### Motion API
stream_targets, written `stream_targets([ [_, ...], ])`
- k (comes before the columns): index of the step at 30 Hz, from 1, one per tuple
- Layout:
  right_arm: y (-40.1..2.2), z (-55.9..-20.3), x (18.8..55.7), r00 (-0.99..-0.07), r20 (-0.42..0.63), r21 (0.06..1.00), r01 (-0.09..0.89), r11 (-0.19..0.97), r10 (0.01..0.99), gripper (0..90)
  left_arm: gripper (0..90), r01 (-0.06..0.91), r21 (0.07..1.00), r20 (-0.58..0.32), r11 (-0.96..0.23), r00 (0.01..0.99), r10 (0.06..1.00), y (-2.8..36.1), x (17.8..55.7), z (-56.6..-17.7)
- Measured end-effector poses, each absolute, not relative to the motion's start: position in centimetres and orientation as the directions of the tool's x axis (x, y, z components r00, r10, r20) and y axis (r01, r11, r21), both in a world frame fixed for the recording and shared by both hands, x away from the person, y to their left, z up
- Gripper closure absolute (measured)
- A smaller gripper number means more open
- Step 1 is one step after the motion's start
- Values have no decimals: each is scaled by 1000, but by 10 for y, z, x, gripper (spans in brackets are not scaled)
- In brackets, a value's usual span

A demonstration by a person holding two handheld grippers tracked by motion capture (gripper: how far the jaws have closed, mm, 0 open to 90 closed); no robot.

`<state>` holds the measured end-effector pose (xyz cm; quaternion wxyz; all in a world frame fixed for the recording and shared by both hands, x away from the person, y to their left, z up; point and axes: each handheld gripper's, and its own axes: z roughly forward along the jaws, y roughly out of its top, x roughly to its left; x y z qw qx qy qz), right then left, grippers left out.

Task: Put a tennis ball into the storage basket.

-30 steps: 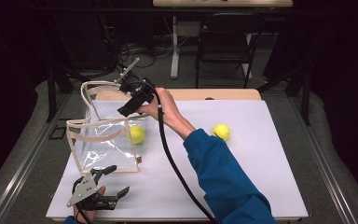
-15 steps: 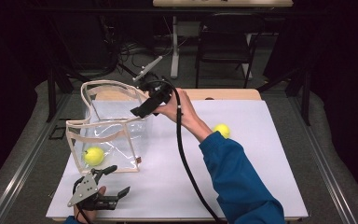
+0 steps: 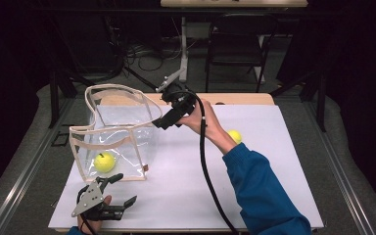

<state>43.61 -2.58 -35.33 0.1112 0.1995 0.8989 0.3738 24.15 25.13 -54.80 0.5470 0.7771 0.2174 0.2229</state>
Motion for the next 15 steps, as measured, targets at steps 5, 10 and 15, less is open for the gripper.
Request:
stream_targets([
  [5, -36, -358, 434, -894, -46, 713, 284, 641, 447, 9, 161, 94, 947, 109, -307, 806, 582, 251, 242, -548],
  [10, -45, -367, 432, -892, -28, 707, 302, 639, 452, 3, 161, 92, 948, 110, -306, 805, 583, 251, 242, -548],
  [15, -51, -374, 430, -890, -28, 704, 305, 641, 455, 2, 161, 92, 947, 111, -307, 806, 582, 251, 241, -548],
])
